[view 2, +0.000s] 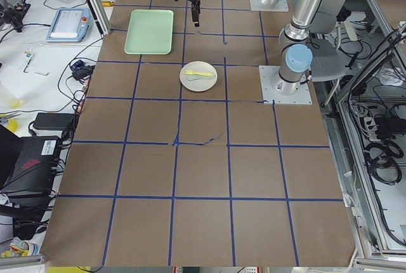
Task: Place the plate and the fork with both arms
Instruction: 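Raise the right gripper while moving the left gripper beside the white plate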
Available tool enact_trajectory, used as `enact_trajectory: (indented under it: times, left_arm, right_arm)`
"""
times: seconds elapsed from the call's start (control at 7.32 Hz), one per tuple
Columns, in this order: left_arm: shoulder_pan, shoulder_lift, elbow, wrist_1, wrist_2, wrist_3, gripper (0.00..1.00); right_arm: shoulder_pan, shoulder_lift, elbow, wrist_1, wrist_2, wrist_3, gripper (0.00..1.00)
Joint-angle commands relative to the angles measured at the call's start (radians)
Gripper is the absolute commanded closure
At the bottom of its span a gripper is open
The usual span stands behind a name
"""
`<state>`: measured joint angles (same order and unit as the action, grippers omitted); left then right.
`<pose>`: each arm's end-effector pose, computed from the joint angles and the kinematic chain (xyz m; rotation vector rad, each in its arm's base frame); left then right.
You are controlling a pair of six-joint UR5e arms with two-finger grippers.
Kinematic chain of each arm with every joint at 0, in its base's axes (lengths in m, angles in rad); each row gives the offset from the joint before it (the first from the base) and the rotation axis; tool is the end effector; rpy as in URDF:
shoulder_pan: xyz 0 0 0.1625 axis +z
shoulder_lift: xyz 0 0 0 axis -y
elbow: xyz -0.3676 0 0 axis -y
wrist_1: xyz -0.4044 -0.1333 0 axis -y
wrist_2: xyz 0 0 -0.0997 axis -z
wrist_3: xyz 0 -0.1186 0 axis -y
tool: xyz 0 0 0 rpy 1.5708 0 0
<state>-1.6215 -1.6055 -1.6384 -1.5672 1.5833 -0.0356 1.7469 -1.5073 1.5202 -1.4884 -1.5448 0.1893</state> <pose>-0.1571 -0.4952 0.3607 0.0245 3.1210 0.1532 0.2246 -0.4838 0.3966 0.0226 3.1295 0.1541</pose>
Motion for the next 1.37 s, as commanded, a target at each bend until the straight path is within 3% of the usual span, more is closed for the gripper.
enact_trajectory:
  times: [0.0, 0.41, 0.82, 1.23]
  left_arm:
    - [0.07, 0.007, 0.006, 0.009, 0.001, 0.005, 0.0]
    - [0.277, -0.03, -0.047, 0.064, 0.001, 0.173, 0.0]
    - [0.443, -0.082, -0.298, 0.399, -0.002, 0.372, 0.0]
    - [0.5, -0.17, -0.334, 0.4, -0.031, 0.439, 0.03]
  right_arm:
    - [-0.044, -0.002, 0.0, 0.0, -0.003, -0.01, 0.0]
    - [-0.052, -0.001, 0.02, -0.003, -0.001, -0.024, 0.0]
    - [-0.047, 0.004, 0.021, 0.0, -0.001, -0.024, 0.0]
    - [-0.044, 0.007, 0.035, -0.007, 0.009, -0.018, 0.0]
